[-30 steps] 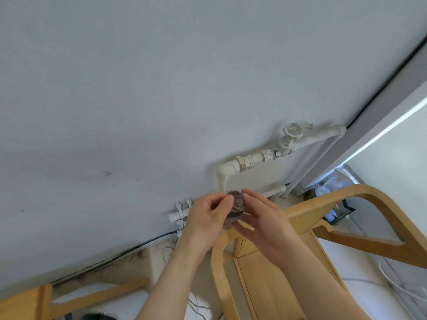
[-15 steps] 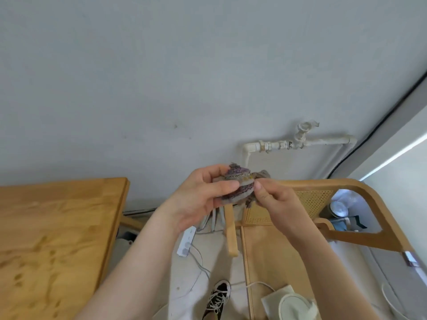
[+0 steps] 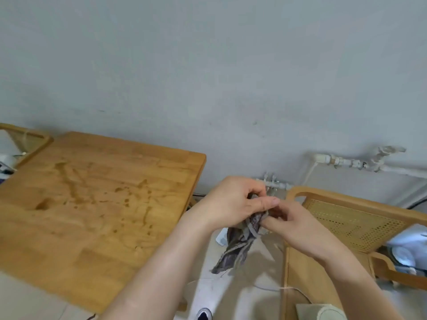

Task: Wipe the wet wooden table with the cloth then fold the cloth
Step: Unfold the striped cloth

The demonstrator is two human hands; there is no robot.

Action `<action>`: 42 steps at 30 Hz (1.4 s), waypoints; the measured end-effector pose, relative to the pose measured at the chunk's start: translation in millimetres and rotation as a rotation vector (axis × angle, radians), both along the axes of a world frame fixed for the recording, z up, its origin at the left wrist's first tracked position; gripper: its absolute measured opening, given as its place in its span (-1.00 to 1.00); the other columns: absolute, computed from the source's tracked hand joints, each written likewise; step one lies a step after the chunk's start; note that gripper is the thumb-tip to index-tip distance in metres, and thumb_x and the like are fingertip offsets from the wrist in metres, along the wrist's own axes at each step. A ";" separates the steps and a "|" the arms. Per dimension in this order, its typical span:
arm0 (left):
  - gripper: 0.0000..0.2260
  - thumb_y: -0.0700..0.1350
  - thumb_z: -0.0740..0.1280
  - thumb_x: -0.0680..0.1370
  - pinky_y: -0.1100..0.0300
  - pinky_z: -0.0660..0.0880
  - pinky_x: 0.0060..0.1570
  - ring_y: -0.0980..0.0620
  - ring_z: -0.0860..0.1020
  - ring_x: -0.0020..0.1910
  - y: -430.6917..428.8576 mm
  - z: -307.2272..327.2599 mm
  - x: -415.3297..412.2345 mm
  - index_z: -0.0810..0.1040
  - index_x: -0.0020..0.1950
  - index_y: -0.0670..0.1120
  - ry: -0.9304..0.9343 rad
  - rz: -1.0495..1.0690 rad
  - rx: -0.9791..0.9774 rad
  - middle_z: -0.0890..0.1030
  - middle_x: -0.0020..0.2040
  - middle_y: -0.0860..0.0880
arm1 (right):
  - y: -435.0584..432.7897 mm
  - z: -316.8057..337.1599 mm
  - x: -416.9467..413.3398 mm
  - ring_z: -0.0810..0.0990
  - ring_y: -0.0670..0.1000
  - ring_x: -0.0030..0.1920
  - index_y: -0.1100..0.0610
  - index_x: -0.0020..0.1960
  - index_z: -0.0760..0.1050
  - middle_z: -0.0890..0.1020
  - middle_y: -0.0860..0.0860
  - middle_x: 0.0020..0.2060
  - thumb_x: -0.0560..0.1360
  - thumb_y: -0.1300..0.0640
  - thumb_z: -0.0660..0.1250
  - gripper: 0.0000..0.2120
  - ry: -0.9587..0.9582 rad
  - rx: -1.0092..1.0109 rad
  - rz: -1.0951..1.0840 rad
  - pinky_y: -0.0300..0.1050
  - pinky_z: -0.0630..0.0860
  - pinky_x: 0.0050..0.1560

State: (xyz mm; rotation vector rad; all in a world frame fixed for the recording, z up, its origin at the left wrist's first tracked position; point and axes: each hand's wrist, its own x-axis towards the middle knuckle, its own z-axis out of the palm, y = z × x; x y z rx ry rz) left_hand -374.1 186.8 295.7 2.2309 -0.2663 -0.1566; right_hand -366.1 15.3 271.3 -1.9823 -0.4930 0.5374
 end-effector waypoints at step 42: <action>-0.67 0.05 0.19 0.60 0.25 0.47 -0.49 -0.02 0.55 -0.40 327.7 -101.8 -220.0 0.50 -0.25 -0.12 0.388 0.745 -1.170 0.55 -0.33 -0.10 | 273.5 -79.8 -36.4 0.64 0.07 0.08 0.22 -0.08 0.70 0.68 0.14 0.05 0.17 -0.21 0.61 -0.45 0.546 0.180 0.385 -0.12 0.56 0.10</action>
